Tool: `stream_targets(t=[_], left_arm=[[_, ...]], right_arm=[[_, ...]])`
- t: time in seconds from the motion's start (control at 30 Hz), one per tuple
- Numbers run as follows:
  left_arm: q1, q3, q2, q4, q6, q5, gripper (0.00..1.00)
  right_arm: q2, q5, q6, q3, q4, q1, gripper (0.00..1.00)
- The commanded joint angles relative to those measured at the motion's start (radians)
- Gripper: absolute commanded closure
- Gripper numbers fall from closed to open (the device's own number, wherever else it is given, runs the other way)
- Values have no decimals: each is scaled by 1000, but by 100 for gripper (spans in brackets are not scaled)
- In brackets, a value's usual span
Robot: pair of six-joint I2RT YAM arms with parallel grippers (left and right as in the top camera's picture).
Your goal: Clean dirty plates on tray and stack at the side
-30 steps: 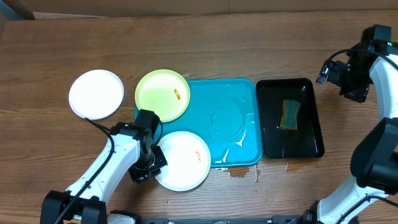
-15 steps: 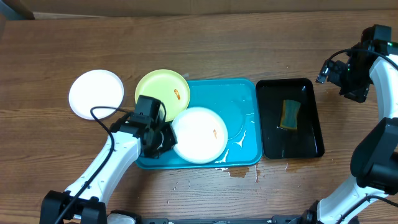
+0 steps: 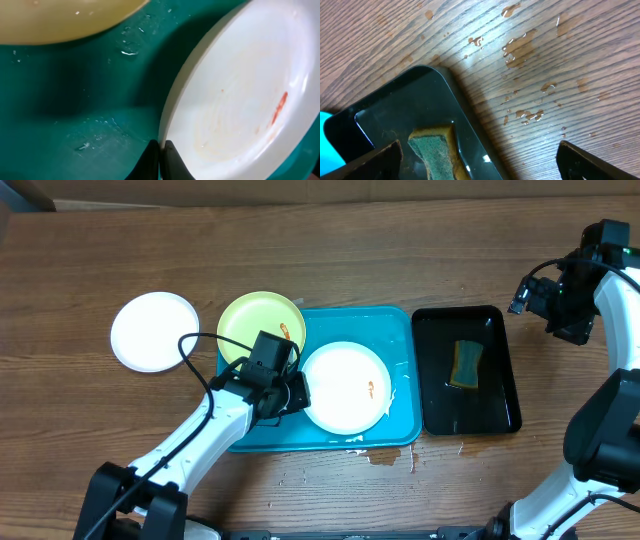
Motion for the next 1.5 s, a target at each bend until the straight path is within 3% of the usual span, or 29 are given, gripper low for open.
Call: stream_targets(t=[0.0,0.3,0.43,0.57,0.73,0.93,1.23,1.47], left_arm=[[-3,20,6,31,47,-35,96],[-3,20,37,72,109,-65,85],[-3,35,42,63,159,-64,66],[-2,150,43,-68,203,-138,54],[-3,293,77,-240,210,-152,56],[-21,370,177,-363,262,-53,56],[-31,370,299,-352,262,-60,52],[-31,370,384,-308,262,-57,56]], right_arm=[[-23,6,4,13,2,0,0],[-23,6,4,13,2,0,0],[-23,6,4,13,2,0,0],[-23,6,4,13,2,0,0],[-23,6,4,13,2,0,0],[-23,6,4,13,2,0,0],[-23,6,4,13,6,0,0],[-23,-241,41,13,-100,0,0]])
